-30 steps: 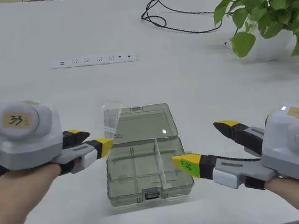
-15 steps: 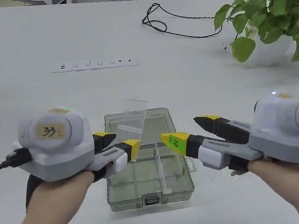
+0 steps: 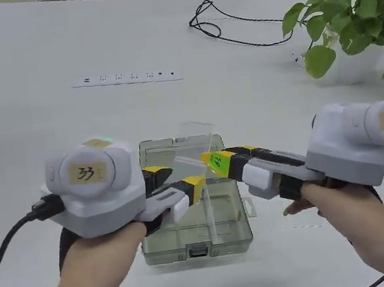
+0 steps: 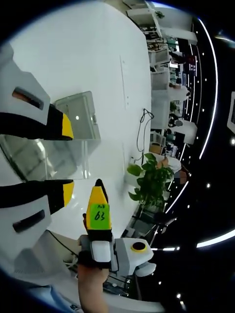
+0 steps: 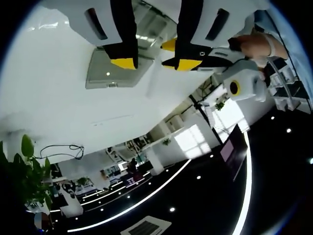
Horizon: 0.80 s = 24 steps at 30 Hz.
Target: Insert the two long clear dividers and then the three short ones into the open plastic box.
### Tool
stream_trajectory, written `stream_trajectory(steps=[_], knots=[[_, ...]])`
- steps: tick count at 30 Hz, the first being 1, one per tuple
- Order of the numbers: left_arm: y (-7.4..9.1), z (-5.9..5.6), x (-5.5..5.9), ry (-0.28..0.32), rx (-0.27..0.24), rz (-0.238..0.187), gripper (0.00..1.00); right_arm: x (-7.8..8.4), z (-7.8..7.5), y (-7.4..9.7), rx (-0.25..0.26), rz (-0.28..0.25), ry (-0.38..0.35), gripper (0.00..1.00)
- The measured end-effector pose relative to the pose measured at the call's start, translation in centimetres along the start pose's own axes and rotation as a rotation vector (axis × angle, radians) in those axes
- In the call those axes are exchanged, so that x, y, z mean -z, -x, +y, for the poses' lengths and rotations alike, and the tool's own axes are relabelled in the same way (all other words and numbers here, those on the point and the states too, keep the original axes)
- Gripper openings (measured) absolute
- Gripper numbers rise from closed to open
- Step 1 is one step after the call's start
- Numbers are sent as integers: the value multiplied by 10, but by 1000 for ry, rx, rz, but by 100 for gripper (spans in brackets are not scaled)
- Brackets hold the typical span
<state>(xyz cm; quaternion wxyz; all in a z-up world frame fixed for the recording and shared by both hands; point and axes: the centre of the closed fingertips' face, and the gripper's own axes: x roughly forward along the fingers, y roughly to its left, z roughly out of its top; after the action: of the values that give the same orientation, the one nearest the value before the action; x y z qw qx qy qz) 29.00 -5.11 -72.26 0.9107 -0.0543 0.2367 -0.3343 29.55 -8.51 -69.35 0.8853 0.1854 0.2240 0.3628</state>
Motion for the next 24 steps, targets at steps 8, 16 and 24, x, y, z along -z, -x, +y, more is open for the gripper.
stream_trajectory(steps=[8,16,24], knots=[[-1,-8,0,-11,14,-16,30,2,-2,-1,-4,14,-61,18],[-1,-12,-3,-18,28,-36,30,5,-2,-2,-6,34,-77,7],[-1,-14,1,-20,40,-35,30,9,4,-4,-12,55,-109,3]])
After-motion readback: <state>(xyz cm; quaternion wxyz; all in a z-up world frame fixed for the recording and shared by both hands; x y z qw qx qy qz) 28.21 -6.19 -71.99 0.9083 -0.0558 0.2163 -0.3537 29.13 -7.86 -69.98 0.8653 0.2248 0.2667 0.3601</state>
